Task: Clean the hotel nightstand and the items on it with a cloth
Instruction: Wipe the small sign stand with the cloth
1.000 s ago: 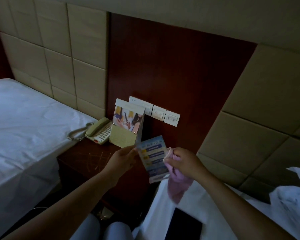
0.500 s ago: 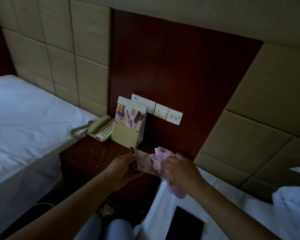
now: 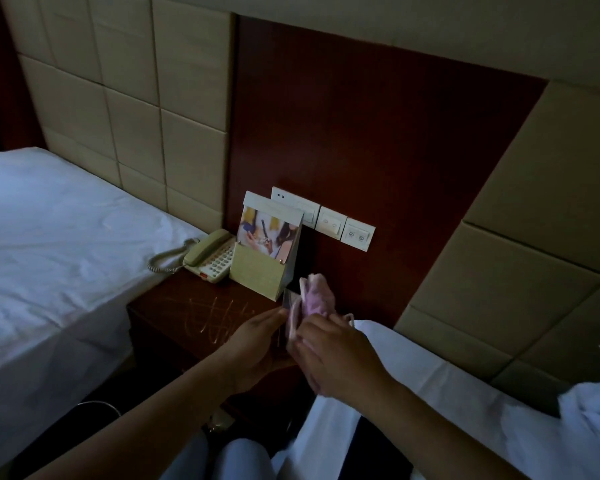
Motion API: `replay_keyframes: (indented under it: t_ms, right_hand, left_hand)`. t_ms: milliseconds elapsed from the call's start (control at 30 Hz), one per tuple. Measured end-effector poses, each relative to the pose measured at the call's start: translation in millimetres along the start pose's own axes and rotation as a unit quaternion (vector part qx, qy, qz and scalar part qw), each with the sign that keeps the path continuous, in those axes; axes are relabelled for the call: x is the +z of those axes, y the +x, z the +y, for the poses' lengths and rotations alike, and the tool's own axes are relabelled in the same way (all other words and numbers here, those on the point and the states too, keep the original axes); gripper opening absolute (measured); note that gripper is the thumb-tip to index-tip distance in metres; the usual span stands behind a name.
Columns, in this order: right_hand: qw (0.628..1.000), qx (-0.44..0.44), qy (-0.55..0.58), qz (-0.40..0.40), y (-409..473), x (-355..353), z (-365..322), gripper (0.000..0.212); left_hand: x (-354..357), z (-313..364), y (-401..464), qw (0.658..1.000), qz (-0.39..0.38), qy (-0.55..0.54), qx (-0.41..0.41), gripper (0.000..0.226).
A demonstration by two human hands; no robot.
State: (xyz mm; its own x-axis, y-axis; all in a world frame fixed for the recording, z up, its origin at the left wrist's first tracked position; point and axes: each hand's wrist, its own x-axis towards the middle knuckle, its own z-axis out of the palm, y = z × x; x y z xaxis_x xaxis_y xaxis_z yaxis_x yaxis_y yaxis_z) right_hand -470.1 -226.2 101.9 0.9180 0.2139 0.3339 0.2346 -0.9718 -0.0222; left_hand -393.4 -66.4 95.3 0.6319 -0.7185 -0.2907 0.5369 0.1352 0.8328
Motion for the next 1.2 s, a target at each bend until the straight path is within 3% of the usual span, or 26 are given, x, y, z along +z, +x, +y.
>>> replay_keyframes:
  t_ms: [67,267,467,567,667,867,1033,1100,1200]
  right_hand:
    - [0.998,0.023,0.032,-0.043,7,0,4,0.015]
    - [0.972,0.186,0.124,0.066,41,-5,25,0.017]
    - [0.983,0.101,0.150,0.005,14,4,-1,0.022]
    - [0.977,0.158,0.142,-0.009,32,-9,26,0.017]
    - [0.976,0.186,0.105,0.028,49,-15,26,0.018]
    - [0.992,0.061,0.111,0.021,19,-9,-5,0.019]
    - [0.995,0.006,0.085,-0.058,4,-12,8,0.013]
    - [0.992,0.026,0.090,-0.083,0,-21,23,0.019]
    - [0.988,0.122,0.077,-0.054,13,-18,53,0.017]
  left_hand:
    - [-1,-1,-2,1.000,-0.010,0.021,-0.001,0.036]
    - [9,3,-7,1.000,-0.010,0.020,-0.004,0.034]
    - [-8,4,-4,1.000,-0.005,-0.020,-0.010,0.034]
    - [3,-2,-11,0.999,-0.036,-0.011,-0.022,0.034]
    - [20,-3,-11,0.999,-0.049,-0.007,-0.009,0.036]
    - [0,7,1,0.995,0.006,-0.098,0.004,0.057]
    - [-4,3,4,0.998,0.000,-0.059,0.002,0.037]
    - [-6,1,3,0.997,-0.010,-0.073,0.006,0.030]
    - [3,-4,-1,0.999,-0.021,-0.035,-0.004,0.030]
